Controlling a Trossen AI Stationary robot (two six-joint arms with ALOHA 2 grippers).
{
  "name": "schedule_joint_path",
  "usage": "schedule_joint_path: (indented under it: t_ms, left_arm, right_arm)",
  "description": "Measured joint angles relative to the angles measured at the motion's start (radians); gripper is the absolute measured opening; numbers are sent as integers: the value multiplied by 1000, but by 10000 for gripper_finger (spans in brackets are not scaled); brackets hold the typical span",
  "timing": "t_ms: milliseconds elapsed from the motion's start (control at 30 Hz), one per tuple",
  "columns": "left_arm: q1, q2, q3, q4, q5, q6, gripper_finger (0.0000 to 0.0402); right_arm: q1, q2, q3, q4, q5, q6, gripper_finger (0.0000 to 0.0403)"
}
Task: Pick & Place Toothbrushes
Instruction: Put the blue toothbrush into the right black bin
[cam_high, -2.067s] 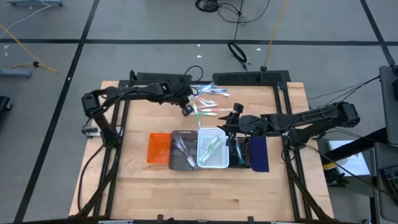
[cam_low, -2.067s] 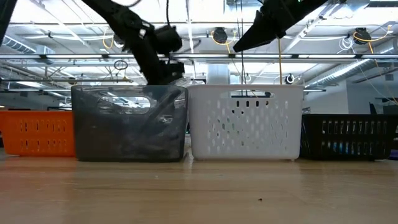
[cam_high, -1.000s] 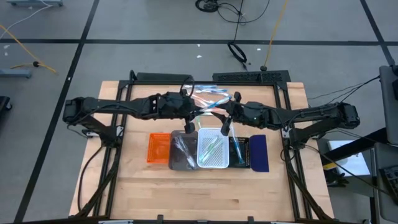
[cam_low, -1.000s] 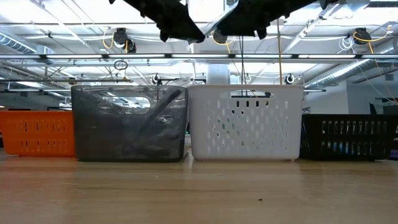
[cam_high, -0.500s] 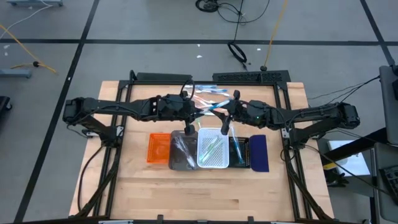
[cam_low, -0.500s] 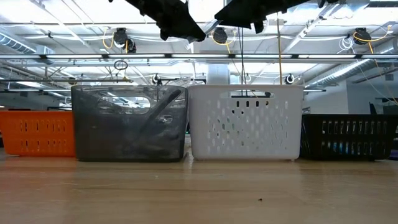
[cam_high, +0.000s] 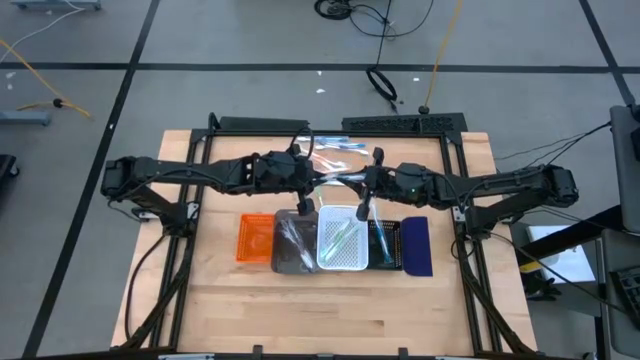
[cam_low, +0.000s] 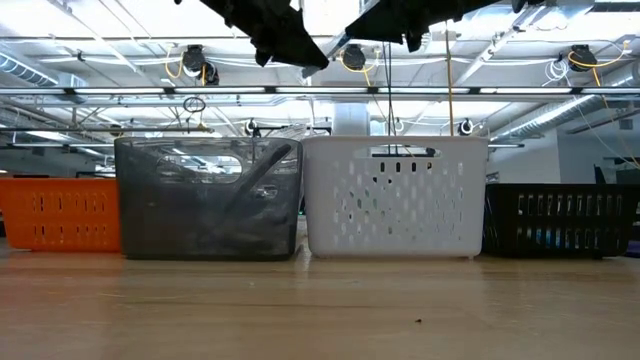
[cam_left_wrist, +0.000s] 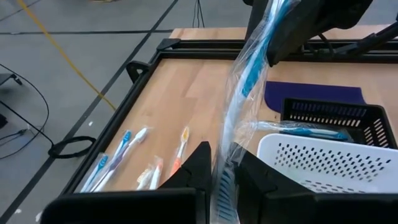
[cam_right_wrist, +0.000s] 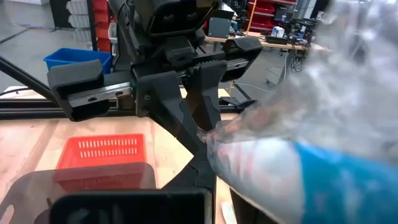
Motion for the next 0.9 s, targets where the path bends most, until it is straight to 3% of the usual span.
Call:
schedule_joint_path:
  t_ms: [333, 533, 667, 900]
  left_arm:
    - [-27, -18, 0, 4, 3, 15, 37]
    - [-54, -62, -4, -12, -10, 66, 41]
    - [-73, -93, -1, -26, -61, 56, 69]
    - [-86, -118, -1, -103, -133, 34, 116]
  right_arm:
    - [7, -79, 0, -99, 2, -4, 11]
    - [35, -125, -2, -162, 60, -5, 11]
    - [54, -145, 0, -203, 66, -3, 11]
    - [108, -186, 0, -423, 62, 105, 11]
